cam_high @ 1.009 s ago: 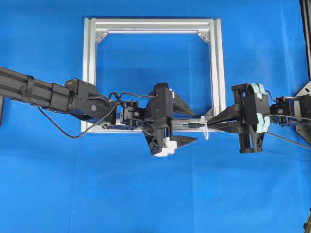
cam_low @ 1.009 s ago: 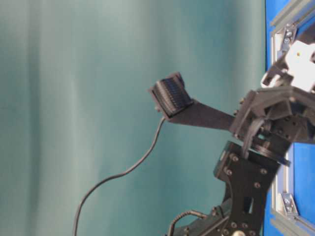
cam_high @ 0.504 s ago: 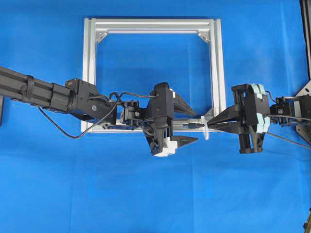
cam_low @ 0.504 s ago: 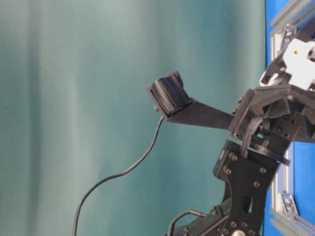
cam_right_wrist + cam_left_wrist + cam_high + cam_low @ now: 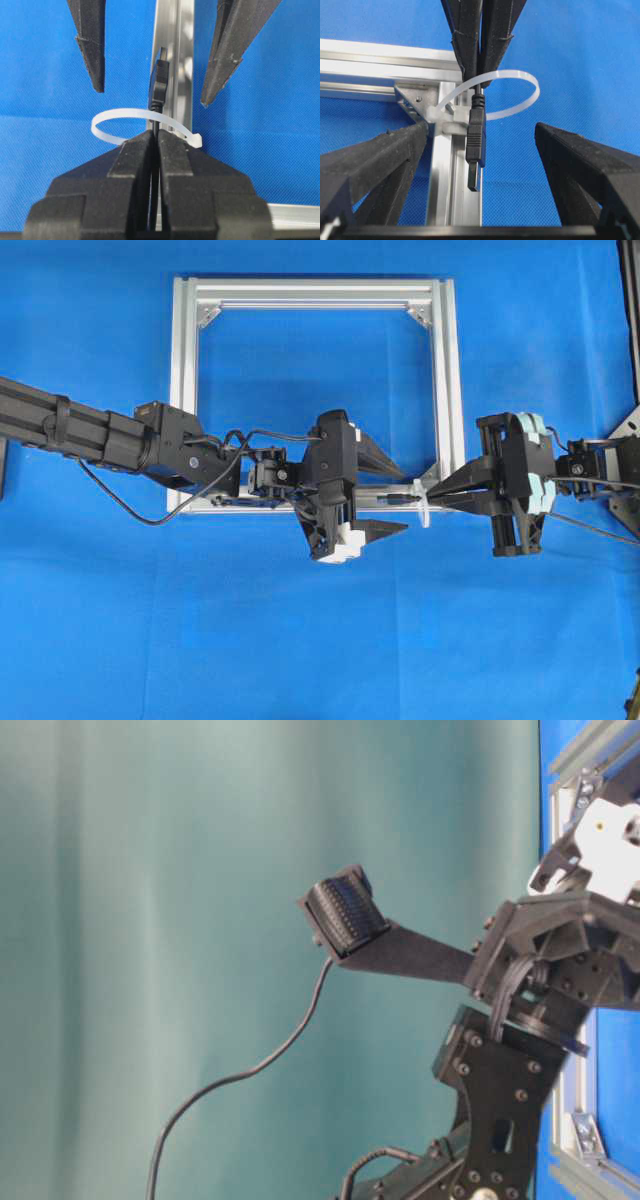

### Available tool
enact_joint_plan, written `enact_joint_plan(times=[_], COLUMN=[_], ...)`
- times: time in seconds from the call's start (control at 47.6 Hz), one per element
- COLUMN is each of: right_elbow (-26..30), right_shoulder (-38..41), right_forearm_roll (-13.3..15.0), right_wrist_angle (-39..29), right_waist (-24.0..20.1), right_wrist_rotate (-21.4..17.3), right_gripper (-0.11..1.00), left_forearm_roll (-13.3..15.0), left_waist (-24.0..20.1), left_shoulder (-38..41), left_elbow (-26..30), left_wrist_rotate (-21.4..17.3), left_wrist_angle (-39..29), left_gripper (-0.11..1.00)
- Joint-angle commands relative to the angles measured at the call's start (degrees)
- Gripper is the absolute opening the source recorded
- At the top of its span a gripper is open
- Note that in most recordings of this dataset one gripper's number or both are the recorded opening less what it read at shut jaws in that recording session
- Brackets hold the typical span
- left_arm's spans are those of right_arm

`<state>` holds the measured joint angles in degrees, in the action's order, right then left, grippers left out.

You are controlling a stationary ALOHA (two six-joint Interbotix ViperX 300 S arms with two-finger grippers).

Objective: Insert the wire through the string loop located on the right side.
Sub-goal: 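Move the left gripper to the plug tip beyond the loop and grasp it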

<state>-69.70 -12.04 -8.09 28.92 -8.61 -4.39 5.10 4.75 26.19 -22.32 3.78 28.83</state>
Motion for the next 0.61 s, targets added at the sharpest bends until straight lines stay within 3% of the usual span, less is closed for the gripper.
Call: enact_joint_plan(times=[0.0, 0.105, 0.168, 0.399, 0.588], right_elbow=[1.1, 1.1, 1.0, 1.1, 1.0], right_shoulder=[-0.4, -0.4, -0.4, -0.4, -0.4], right_forearm_roll=[0.1, 0.1, 0.1, 0.1, 0.1], right_wrist_angle=[0.3, 0.3, 0.3, 0.4, 0.3], right_waist=[-0.1, -0.1, -0.1, -0.6, -0.9], right_wrist_rotate=[0.1, 0.1, 0.1, 0.1, 0.1], right_gripper=[-0.04, -0.04, -0.04, -0.04, -0.04], left_forearm_roll=[-0.2, -0.2, -0.2, -0.1, -0.1], left_waist=[0.2, 0.2, 0.1, -0.9, -0.8], left_shoulder=[-1.3, -1.3, -1.3, -1.2, -1.2], left_elbow=[0.7, 0.7, 1.0, 1.4, 1.2], left_wrist_rotate=[-0.1, 0.3, 0.5, 0.6, 0.4], left_wrist_angle=[0.3, -0.2, -0.5, -1.1, -1.2], left_gripper=[0.89, 0.86, 0.76, 0.11, 0.08])
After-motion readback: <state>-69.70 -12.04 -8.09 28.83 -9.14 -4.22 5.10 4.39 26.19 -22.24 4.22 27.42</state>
